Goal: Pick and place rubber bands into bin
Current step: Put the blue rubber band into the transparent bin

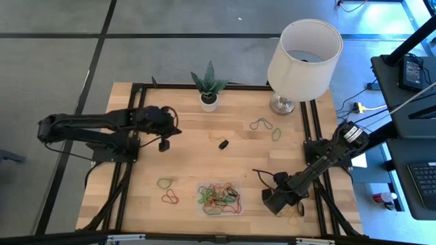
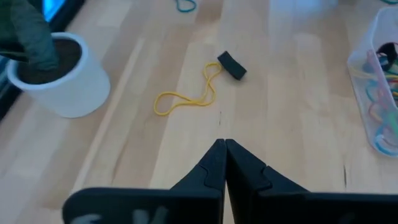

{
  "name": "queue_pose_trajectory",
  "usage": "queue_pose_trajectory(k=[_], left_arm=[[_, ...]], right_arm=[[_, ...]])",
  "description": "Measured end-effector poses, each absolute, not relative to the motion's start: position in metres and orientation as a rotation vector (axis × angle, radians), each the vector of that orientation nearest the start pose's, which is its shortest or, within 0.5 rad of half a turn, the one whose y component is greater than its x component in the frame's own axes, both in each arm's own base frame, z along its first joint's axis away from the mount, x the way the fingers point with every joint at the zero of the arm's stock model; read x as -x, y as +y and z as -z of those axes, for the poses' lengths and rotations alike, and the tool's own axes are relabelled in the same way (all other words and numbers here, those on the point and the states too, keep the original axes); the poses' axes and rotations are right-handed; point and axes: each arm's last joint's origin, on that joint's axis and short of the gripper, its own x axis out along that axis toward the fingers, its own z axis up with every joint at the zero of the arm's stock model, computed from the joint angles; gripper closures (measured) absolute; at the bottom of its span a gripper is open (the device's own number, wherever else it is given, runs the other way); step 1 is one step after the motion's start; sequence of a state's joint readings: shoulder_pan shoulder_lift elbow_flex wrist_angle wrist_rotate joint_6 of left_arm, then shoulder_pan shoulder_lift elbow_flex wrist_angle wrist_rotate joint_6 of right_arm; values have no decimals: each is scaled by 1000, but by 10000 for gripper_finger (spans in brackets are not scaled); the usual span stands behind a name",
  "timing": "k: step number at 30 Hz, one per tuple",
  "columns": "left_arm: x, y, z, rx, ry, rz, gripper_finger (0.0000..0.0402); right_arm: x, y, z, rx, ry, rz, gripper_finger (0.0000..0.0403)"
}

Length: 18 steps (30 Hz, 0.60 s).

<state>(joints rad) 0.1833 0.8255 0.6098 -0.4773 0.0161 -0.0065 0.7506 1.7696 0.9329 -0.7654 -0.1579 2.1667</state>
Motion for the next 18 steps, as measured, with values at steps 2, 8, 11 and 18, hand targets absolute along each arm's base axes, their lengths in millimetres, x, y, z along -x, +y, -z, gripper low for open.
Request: queue_pose_trajectory(k=[2,8,11,18], left_arm=[[-160,26,-245,63,683,-166,400],[-147,15,-250,58,673,-194,400],[-143,10,-250,61,676,-198,400],[-143,3,-251,33,671,-193,400]], right_arm=[[-201,193,-124,-1107,1426,1125,331],[-201,193,-128,-1070,1404,1110,391],[-205,194,-141,-989,1346,1130,398],[-226,203,-209,-833,1134,1076,401]])
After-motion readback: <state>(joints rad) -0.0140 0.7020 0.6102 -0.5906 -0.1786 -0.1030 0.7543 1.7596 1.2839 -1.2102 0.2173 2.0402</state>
